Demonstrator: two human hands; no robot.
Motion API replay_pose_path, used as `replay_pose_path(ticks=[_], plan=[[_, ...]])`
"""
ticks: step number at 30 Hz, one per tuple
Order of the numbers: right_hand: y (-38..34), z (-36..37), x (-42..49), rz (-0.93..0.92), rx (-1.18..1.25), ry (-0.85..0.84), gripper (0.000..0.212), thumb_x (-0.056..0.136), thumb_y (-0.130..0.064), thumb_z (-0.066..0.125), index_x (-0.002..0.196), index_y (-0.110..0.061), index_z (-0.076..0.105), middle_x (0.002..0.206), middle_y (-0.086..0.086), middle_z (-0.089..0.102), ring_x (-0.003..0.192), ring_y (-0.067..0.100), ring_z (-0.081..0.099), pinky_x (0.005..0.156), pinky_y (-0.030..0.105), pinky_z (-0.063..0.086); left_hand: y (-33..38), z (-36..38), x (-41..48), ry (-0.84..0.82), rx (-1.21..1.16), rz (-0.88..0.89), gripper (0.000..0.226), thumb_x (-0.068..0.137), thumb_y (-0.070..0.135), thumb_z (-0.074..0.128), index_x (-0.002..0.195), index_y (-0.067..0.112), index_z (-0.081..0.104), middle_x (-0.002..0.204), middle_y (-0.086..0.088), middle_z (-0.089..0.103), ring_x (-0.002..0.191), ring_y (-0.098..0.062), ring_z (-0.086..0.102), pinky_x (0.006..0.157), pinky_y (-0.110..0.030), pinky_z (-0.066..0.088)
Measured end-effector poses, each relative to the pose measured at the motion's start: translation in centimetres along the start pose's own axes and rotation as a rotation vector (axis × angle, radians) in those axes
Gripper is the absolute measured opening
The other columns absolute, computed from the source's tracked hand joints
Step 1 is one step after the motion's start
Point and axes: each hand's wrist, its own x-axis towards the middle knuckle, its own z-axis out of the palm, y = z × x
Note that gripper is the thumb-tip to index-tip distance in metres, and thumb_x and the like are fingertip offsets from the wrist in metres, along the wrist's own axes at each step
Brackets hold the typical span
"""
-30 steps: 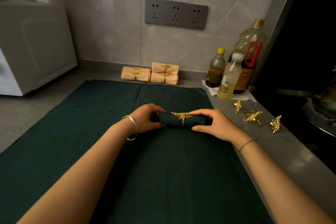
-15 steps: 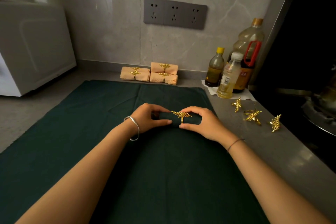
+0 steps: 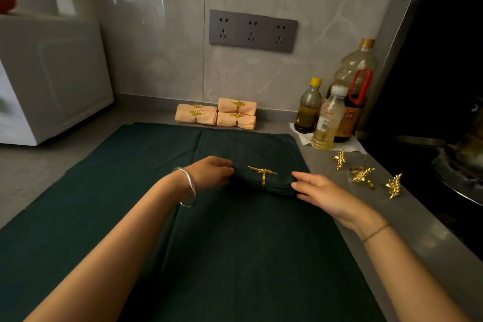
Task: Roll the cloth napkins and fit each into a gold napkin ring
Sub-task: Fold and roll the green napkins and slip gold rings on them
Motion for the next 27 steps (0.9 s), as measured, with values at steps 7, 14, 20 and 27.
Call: replay_pose_path(ticks=[7,14,20,27], plan=[[-3.2,1.1,4.1,-0.117,0.116,0.096,0.062,0.094,-0.010,0.050,0.148,-0.015,0.020,0.154,0.003,0.024,0.140,0.016,0.026,0.117,0.034,0.020,1.6,-1.5,2.5,0.133,-0.064,0.106,0.033,0.094,-0.001,0.041,0.122,0.013,0.051,0.087,-0.005,0.051,0.082,-0.016,0.047,0.071,-0.021,0.041],[-9.1,1.1,14.0,-0.180,0.160,0.153,0.053,0.096,-0.007,0.042,0.147,-0.010,0.026,0.147,0.007,0.036,0.133,0.019,0.033,0.110,0.028,0.024,2.6,-6.7,9.7,0.340,-0.090,0.171,0.028,0.087,-0.010,0.041,0.105,0.002,0.059,0.076,-0.002,0.048,0.073,-0.015,0.044,0.054,-0.013,0.035],[-10.7,0.9,22.0,-0.082,0.135,0.173,0.041,0.095,-0.007,0.042,0.136,-0.004,0.044,0.136,0.016,0.046,0.126,0.029,0.041,0.108,0.034,0.030,2.7,-9.1,16.8,0.368,-0.114,0.042,0.021,0.090,-0.003,0.044,0.097,0.001,0.063,0.092,-0.014,0.056,0.085,-0.021,0.050,0.086,-0.031,0.041],[-10.8,0.4,27.9,-0.050,0.183,0.176,0.019,0.091,-0.006,0.042,0.103,-0.008,0.057,0.113,0.018,0.055,0.109,0.027,0.050,0.100,0.035,0.037,2.7,-11.7,23.9,0.291,0.007,0.047,0.024,0.096,0.001,0.039,0.108,-0.006,0.058,0.120,-0.028,0.051,0.098,-0.024,0.043,0.104,-0.041,0.036]])
